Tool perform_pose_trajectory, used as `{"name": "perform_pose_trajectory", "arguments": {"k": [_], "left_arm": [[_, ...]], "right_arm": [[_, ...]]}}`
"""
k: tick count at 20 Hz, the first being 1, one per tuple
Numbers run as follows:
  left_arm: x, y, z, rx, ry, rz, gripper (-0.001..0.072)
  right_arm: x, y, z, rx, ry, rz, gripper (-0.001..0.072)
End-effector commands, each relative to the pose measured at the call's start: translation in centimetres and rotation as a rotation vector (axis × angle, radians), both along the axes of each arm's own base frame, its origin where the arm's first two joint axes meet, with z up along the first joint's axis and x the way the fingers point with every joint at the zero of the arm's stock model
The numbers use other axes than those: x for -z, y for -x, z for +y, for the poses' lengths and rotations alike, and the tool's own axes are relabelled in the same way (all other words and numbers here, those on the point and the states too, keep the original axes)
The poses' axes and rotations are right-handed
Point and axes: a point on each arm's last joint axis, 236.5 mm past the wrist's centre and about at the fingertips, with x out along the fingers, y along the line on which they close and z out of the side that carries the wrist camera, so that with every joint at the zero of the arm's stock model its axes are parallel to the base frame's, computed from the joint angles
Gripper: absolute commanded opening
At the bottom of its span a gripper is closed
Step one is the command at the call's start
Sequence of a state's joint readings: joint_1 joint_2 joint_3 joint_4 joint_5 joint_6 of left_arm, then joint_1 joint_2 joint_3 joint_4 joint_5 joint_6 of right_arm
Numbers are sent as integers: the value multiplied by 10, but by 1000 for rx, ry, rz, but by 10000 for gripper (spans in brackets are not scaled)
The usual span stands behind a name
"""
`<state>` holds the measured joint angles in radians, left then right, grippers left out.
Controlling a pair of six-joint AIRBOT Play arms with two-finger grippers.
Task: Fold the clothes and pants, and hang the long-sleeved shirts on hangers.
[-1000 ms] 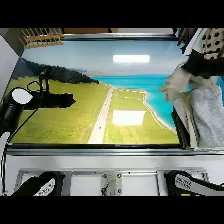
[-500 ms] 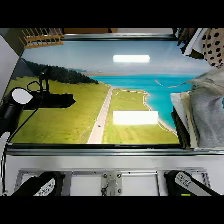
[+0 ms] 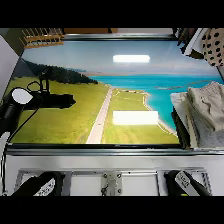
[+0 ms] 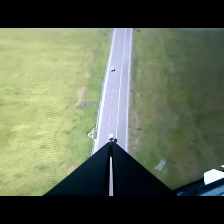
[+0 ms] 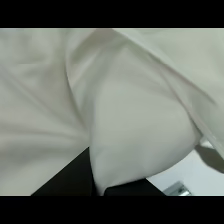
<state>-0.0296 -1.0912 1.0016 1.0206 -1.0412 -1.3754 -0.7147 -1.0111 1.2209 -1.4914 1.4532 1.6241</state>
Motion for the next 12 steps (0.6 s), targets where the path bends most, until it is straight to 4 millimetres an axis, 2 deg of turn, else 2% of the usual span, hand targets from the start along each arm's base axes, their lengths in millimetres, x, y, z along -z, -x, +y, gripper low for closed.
{"name": "perform_pose_trajectory", "arguments": {"k": [1,6,7,8,9,10,12], "left_arm": [[1,1,1,4,-7,5,3],[1,1,1,3,-7,6,3],[1,2,1,4,-7,6,3],[1,2,1,4,-7,6,3],[1,2,1,4,-7,6,3],[1,1,1,3,-6,6,3],[1,2,1,4,-6,6,3]], "right_arm": [[33,36,-3,51,-12,108,16],[46,42,3,51,-34,132,47],[45,43,3,51,-33,131,298],[42,43,3,51,-24,123,650],[32,41,-2,54,9,95,707],[16,36,-7,56,56,49,707],[-37,22,-16,50,189,-110,707]]}}
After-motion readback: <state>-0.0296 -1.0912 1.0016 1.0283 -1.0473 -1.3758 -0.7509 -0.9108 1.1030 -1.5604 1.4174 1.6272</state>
